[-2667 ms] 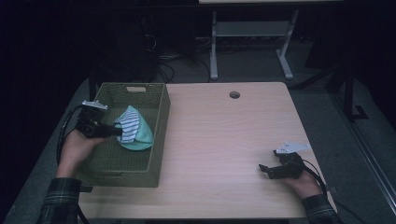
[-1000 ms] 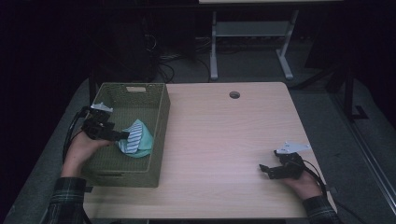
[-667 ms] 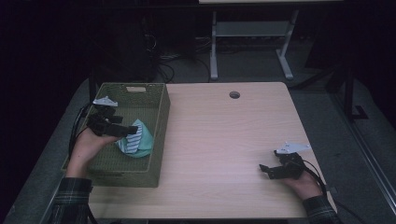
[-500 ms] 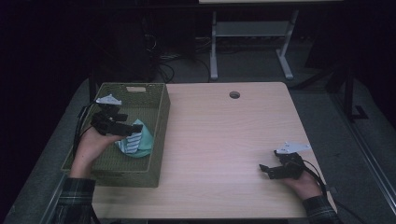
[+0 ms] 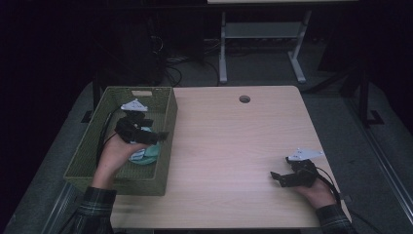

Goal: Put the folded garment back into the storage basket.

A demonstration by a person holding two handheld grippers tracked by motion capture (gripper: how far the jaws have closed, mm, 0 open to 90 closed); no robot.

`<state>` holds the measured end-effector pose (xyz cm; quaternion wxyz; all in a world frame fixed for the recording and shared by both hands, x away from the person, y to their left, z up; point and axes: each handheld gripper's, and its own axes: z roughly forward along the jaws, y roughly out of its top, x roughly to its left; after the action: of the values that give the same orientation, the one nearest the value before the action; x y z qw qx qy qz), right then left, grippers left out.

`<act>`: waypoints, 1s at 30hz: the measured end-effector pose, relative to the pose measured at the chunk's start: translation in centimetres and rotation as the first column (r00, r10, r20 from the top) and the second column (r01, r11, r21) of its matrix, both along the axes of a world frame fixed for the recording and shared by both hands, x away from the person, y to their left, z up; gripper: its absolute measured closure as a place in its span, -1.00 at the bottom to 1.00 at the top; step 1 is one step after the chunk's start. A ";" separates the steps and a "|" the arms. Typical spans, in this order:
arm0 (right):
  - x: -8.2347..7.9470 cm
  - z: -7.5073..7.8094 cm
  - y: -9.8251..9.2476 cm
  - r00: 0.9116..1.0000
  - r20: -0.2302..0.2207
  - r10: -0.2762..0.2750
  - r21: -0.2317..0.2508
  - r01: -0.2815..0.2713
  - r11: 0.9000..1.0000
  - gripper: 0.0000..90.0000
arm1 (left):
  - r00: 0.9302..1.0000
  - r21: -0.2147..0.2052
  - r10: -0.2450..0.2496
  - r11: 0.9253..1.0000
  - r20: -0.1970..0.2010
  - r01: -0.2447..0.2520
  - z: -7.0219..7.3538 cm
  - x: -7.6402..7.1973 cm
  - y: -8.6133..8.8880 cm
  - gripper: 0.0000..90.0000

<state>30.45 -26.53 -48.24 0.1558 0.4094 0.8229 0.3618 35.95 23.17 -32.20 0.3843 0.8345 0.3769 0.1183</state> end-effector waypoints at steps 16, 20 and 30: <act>0.0 0.0 0.0 1.000 0.000 0.000 0.000 0.000 1.000 -0.71 | 0.996 -0.018 -0.085 0.996 0.039 0.086 -1.0 -1.0 -6.1 -0.63; 0.0 0.0 0.0 1.000 0.000 0.000 0.001 0.000 1.000 -0.71 | 0.993 -0.028 -0.108 0.994 0.054 0.110 -1.5 -1.2 -7.4 -0.63; 0.0 0.0 0.0 1.000 0.001 0.002 -0.002 -0.002 1.000 -0.71 | 0.985 -0.015 -0.165 0.986 0.054 0.166 -3.6 -1.5 -10.9 -0.63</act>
<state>30.46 -26.55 -48.24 0.1562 0.4083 0.8236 0.3612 34.50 12.31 -35.82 0.4107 0.8557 0.2972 0.1041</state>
